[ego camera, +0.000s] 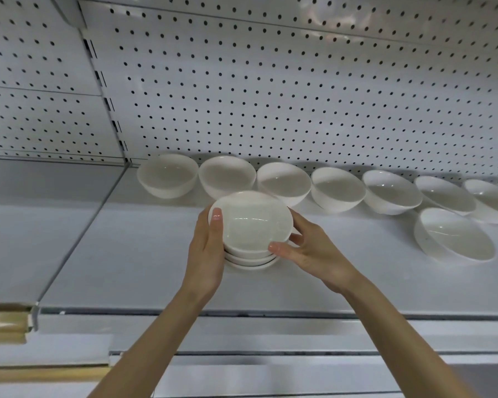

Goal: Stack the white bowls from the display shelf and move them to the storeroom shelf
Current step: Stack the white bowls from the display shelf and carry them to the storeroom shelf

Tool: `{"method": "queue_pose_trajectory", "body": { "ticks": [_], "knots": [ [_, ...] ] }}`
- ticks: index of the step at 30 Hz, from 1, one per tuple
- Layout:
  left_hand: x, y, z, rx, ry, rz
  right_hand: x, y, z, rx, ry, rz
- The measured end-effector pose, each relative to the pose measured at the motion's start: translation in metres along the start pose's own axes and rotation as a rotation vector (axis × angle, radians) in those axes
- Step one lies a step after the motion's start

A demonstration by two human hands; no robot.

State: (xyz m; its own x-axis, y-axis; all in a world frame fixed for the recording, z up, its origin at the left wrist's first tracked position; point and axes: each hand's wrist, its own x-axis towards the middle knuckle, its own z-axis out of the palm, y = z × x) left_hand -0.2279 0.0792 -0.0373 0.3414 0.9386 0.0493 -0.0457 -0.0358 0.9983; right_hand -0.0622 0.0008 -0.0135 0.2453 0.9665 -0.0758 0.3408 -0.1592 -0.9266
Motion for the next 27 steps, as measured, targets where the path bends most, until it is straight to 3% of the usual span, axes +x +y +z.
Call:
{"method": "queue_pose_trajectory", "body": {
  "ticks": [27],
  "knots": [
    [0.003, -0.009, -0.007, 0.009, -0.037, 0.086, -0.006, 0.003, 0.015, 0.17, 0.002, -0.045]
  ]
}}
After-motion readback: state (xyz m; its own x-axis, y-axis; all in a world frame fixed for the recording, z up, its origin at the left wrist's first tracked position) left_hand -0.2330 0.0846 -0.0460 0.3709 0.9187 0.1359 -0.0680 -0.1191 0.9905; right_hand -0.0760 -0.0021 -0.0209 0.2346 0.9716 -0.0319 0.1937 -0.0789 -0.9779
